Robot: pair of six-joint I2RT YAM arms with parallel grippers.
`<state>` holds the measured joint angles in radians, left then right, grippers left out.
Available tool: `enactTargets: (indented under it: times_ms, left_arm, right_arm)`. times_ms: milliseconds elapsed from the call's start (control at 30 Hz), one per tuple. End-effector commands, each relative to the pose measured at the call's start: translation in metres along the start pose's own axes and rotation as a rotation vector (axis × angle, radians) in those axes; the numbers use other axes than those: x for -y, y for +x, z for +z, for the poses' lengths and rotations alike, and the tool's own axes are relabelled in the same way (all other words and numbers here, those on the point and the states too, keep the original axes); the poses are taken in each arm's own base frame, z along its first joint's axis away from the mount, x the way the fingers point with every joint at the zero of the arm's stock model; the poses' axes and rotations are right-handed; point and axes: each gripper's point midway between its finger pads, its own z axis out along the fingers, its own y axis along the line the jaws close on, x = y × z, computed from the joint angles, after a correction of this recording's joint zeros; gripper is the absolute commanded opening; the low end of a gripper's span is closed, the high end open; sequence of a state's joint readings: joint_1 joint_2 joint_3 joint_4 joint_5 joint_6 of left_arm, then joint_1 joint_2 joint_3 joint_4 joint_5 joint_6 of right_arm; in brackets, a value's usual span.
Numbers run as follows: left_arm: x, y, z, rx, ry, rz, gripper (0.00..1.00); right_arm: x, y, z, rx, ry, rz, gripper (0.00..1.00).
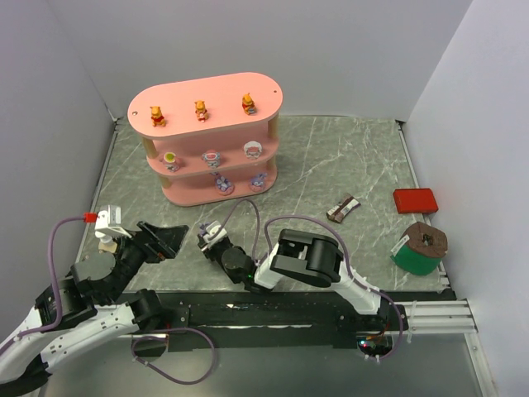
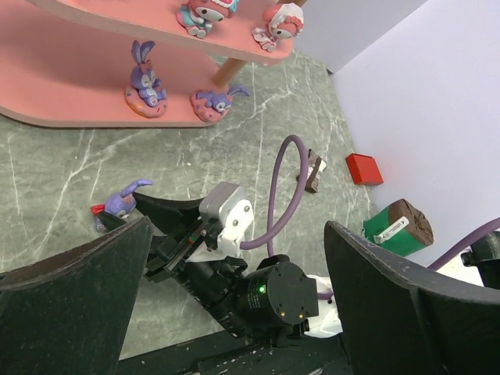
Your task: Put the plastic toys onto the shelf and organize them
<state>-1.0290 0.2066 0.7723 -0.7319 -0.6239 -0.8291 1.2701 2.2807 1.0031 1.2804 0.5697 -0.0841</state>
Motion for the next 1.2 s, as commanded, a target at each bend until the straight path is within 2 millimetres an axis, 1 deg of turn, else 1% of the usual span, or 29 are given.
enactTargets:
  times_ms: [0,100,133,200,233,300,367,400,467,500,567,600,633,667,700,733,767,800,867,900,967,1000,1100,1133,1167]
  left_arm:
    - [-0.003,0.002,0.002,-0.004,-0.020,0.013,0.97]
    - [-0.003,0.002,0.002,-0.002,-0.023,0.011,0.96]
    - [-0.003,0.002,0.002,-0.004,-0.020,0.012,0.96]
    - [-0.003,0.001,0.001,-0.003,-0.019,0.010,0.97]
    - [-0.003,0.001,0.001,-0.001,-0.019,0.010,0.96]
    - [-0.003,0.001,0.001,-0.001,-0.017,0.009,0.97]
    - [-0.003,0.000,0.001,0.003,-0.017,0.007,0.96]
    - [-0.003,0.000,0.001,0.003,-0.017,0.007,0.96]
    - [-0.003,0.000,0.001,0.003,-0.017,0.007,0.96]
    - [-0.003,0.000,0.001,0.003,-0.017,0.007,0.96]
    - [-0.003,0.000,0.001,0.002,-0.018,0.008,0.96]
    - [-0.003,0.000,0.000,0.001,-0.017,0.009,0.96]
    - [-0.003,0.000,0.000,0.001,-0.017,0.009,0.96]
    - [-0.004,0.000,0.001,0.003,-0.019,0.008,0.96]
    - [-0.003,0.000,0.001,0.003,-0.017,0.009,0.96]
    - [-0.003,0.000,0.001,0.002,-0.018,0.008,0.97]
    - [-0.003,0.000,0.001,0.002,-0.018,0.008,0.96]
    - [-0.003,0.000,0.000,0.002,-0.014,0.007,0.96]
    - [-0.003,0.000,0.000,0.003,-0.014,0.007,0.96]
    - [-0.003,0.000,0.000,0.002,-0.014,0.008,0.96]
    - [-0.003,-0.001,0.000,0.003,-0.010,0.005,0.96]
    - [-0.003,-0.001,-0.001,0.006,-0.012,0.004,0.97]
    - [-0.003,-0.001,-0.001,0.007,-0.009,0.004,0.97]
    - [-0.003,-0.002,-0.001,0.008,-0.010,0.004,0.97]
    - [-0.003,-0.001,-0.001,0.007,-0.011,0.005,0.96]
  right_arm:
    - [-0.003,-0.011,0.002,0.048,0.024,0.051,0.26]
    - [-0.002,-0.016,-0.001,0.048,0.025,0.068,0.43]
    - [-0.002,-0.017,-0.002,0.042,0.025,0.074,0.51]
    - [-0.001,-0.020,-0.003,0.034,0.024,0.096,0.60]
    - [-0.003,-0.023,-0.004,0.037,0.012,0.106,0.66]
    - [-0.004,-0.029,-0.006,0.041,0.002,0.136,0.71]
    - [-0.005,-0.031,-0.008,0.036,-0.003,0.148,0.75]
    - [-0.003,-0.034,-0.008,0.039,0.002,0.153,0.78]
    - [-0.002,-0.037,-0.010,0.043,0.002,0.161,0.82]
    - [0.000,-0.041,-0.011,0.048,0.003,0.165,0.86]
    - [0.001,-0.045,-0.013,0.047,-0.003,0.168,0.88]
    - [-0.002,-0.052,-0.016,0.052,-0.020,0.175,0.91]
    - [-0.002,-0.054,-0.016,0.049,-0.029,0.176,0.92]
    - [-0.003,-0.051,-0.018,0.024,-0.041,0.163,0.93]
    - [-0.007,-0.062,-0.018,0.027,-0.079,0.168,0.95]
    - [-0.010,-0.062,-0.019,0.009,-0.102,0.166,0.95]
    - [-0.013,-0.058,-0.022,-0.026,-0.130,0.161,0.95]
    - [-0.015,-0.065,-0.023,-0.036,-0.159,0.167,0.95]
    - [-0.018,-0.067,-0.021,-0.074,-0.196,0.179,0.96]
    - [-0.018,-0.063,-0.024,-0.116,-0.202,0.167,0.96]
    - [-0.020,-0.063,-0.024,-0.148,-0.216,0.179,0.96]
    - [-0.018,-0.058,-0.025,-0.180,-0.208,0.173,0.96]
    - [-0.013,-0.055,-0.024,-0.213,-0.182,0.189,0.95]
    - [-0.011,-0.050,-0.025,-0.234,-0.178,0.184,0.95]
    - [-0.010,-0.051,-0.024,-0.238,-0.177,0.188,0.94]
